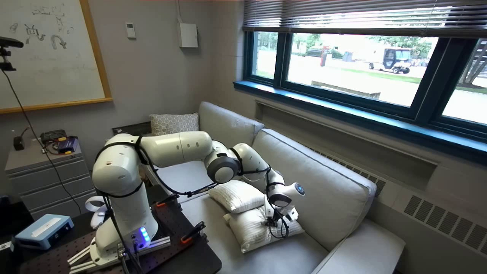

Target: Arrange the two pillows neatly to the right

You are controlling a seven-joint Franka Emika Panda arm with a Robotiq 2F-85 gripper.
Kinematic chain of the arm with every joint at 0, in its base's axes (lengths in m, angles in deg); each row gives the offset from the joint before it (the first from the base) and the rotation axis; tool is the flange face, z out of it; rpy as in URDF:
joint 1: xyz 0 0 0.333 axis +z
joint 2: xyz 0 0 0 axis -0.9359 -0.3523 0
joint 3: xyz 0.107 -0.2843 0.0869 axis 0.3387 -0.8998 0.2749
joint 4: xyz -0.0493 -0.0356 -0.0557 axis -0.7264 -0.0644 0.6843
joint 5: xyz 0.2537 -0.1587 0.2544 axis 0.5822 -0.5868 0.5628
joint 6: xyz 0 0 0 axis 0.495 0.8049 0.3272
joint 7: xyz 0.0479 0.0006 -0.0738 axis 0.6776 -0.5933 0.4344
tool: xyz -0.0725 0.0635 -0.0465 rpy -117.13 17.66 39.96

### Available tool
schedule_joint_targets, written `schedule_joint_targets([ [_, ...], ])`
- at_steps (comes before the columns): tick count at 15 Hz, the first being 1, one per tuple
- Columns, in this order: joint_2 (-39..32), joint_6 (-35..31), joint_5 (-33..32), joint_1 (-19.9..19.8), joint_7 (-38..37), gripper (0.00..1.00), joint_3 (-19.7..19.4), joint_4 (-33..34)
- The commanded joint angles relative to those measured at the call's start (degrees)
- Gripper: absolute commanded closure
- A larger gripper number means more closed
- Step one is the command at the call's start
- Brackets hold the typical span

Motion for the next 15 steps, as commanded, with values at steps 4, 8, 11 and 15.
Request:
schedule_joint_targets([
  [4,0.33,-0.88,1.69,-1.74,0.7,0.97,2.89,1.26],
  [8,4.42,-8.42,3.1,-1.41,2.57,0.96,3.87,-2.77],
  [11,11.06,-19.77,4.16,-1.04,3.93,0.97,4.3,-11.6],
  [15,19.19,-37.41,6.12,-0.27,5.41,0.97,4.75,-23.44],
])
